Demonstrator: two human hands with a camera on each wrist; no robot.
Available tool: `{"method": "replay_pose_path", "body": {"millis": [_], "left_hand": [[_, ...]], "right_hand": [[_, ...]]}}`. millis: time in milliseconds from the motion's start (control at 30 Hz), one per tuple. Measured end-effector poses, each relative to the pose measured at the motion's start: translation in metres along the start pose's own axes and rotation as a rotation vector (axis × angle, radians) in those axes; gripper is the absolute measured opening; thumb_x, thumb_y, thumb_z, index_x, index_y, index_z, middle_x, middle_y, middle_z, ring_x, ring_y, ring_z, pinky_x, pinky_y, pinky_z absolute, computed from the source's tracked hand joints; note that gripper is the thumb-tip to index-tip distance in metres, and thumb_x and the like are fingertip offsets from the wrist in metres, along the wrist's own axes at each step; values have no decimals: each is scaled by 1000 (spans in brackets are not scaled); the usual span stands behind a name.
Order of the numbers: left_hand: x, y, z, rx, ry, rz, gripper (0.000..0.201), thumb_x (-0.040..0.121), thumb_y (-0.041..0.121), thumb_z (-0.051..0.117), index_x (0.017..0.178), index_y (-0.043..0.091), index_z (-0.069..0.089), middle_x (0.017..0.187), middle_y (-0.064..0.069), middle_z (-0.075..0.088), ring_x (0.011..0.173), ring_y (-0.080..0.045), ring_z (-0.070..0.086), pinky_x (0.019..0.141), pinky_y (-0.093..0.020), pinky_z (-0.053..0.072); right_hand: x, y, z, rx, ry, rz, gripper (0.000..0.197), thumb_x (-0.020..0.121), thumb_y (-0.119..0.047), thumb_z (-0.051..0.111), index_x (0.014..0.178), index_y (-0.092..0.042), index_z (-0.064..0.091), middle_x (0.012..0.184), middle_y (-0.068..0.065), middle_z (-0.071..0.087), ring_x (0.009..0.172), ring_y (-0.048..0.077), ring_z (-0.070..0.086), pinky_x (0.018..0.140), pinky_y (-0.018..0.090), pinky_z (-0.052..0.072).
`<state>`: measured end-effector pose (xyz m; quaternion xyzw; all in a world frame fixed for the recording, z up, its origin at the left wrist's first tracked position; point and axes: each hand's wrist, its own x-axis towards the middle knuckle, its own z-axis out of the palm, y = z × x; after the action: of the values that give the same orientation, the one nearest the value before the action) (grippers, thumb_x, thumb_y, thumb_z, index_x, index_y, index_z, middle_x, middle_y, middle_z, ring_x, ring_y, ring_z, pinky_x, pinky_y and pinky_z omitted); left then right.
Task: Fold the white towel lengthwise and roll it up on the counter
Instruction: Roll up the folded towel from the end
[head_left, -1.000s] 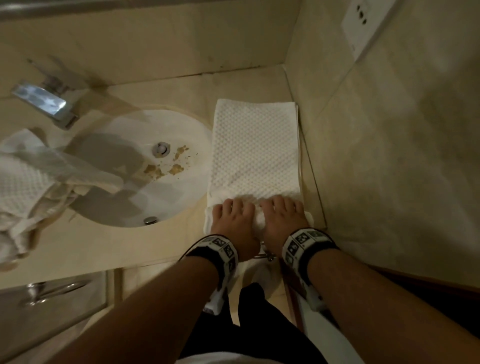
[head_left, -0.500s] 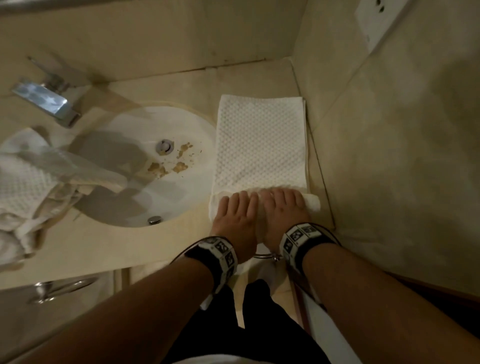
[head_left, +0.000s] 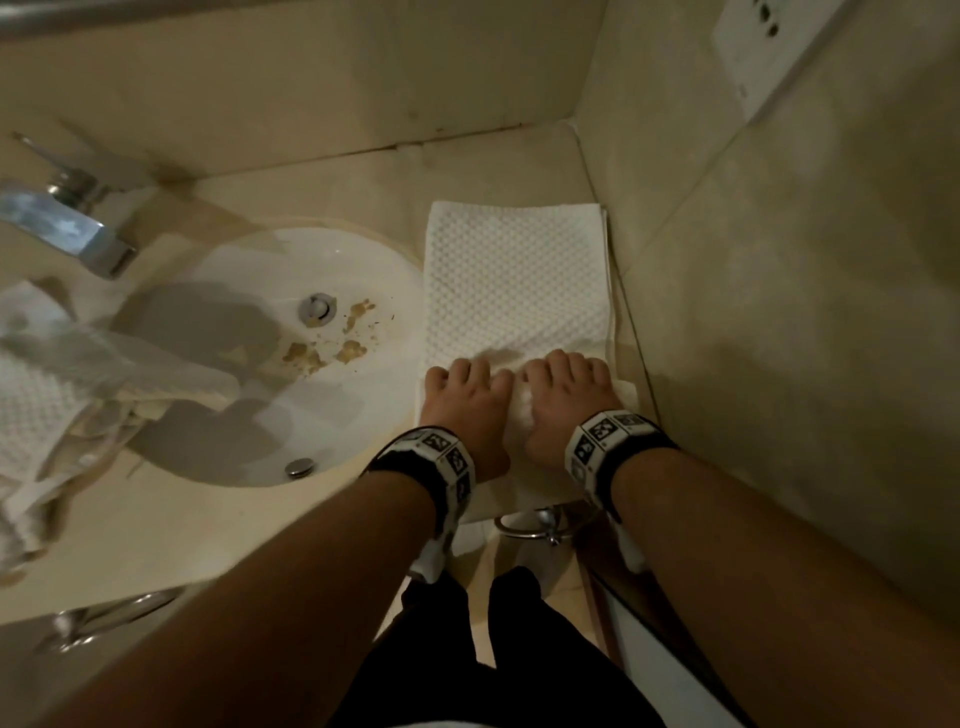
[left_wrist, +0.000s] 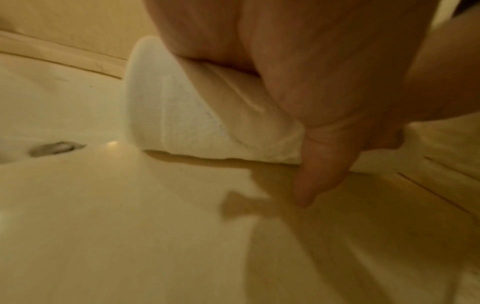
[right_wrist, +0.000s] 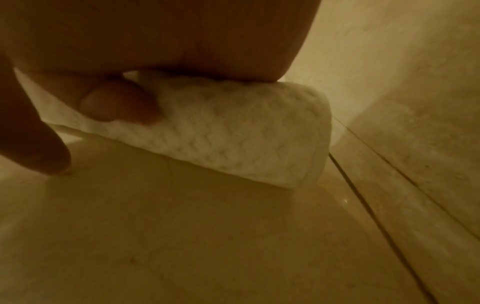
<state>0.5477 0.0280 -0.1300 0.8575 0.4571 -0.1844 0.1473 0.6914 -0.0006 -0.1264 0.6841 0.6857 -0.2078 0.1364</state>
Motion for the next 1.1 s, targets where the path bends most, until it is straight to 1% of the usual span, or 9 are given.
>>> {"method": "replay_pose_path", "body": {"millis": [100, 267, 333, 400, 500, 700, 967, 1033, 1100], "left_hand": [[11, -7, 0, -25, 6, 9, 75, 65, 54, 74, 128, 26, 43, 127, -3, 47, 116, -29, 44, 98, -46, 35], [21, -11, -2, -65, 10, 14, 80, 66, 53, 75, 131, 24, 38, 128, -3, 46, 116, -28, 43, 96, -46, 39], [26, -14, -6, -105, -1, 0, 85, 64, 55, 76, 132, 24, 36, 128, -2, 45, 116, -28, 44, 97, -46, 41], [32, -17, -11, -140, -32, 1, 86, 62, 58, 76, 129, 24, 35, 127, -2, 46, 116, -28, 44, 97, -47, 42], [35, -20, -16, -160, -62, 5, 84, 61, 59, 76, 127, 24, 37, 126, -1, 48, 115, -28, 46, 98, -49, 43], [2, -10, 2, -75, 28, 16, 82, 65, 57, 71, 131, 22, 36, 127, -3, 46, 115, -29, 45, 96, -45, 40], [-79, 20, 42, -95, 75, 39, 73, 62, 50, 68, 122, 16, 45, 116, -8, 52, 102, -31, 46, 91, -45, 40], [-96, 26, 52, -77, 50, 55, 77, 63, 41, 59, 132, 8, 50, 126, -16, 56, 114, -39, 51, 102, -54, 38], [-105, 31, 52, -81, -2, 51, 92, 68, 46, 41, 147, 0, 42, 146, -26, 47, 137, -47, 41, 114, -62, 19]], "right_hand": [[2, 5, 0, -16, 43, -22, 73, 63, -57, 44, 127, -24, 38, 126, 1, 39, 115, 25, 39, 102, 41, 28], [-10, 3, 11, -34, 287, -42, 54, 61, -41, 45, 108, -17, 55, 105, 4, 52, 96, 28, 50, 87, 40, 35], [-20, 5, 22, -26, 356, -42, 63, 57, -33, 54, 117, -14, 57, 114, 8, 54, 102, 31, 51, 95, 43, 36], [-26, 11, 30, -23, 370, -54, 71, 60, -32, 48, 129, -13, 54, 128, 13, 52, 113, 34, 48, 107, 49, 34], [-19, 12, 24, -28, 345, 7, 71, 60, -33, 43, 128, -17, 53, 125, 9, 56, 112, 33, 50, 104, 48, 37], [-28, -6, 27, -110, 300, 98, 66, 51, -23, 68, 116, -22, 57, 104, 0, 60, 95, 27, 54, 84, 40, 35], [-83, -24, 34, -102, 17, 75, 58, 67, -38, 65, 120, -28, 43, 117, -4, 49, 108, 22, 45, 90, 41, 33], [-89, -26, 34, -77, -13, 84, 62, 70, -40, 63, 126, -28, 39, 123, -3, 46, 113, 23, 43, 94, 42, 31], [-88, -25, 30, -56, -33, 100, 67, 73, -44, 63, 132, -27, 36, 130, -2, 44, 120, 23, 41, 98, 44, 30]]}}
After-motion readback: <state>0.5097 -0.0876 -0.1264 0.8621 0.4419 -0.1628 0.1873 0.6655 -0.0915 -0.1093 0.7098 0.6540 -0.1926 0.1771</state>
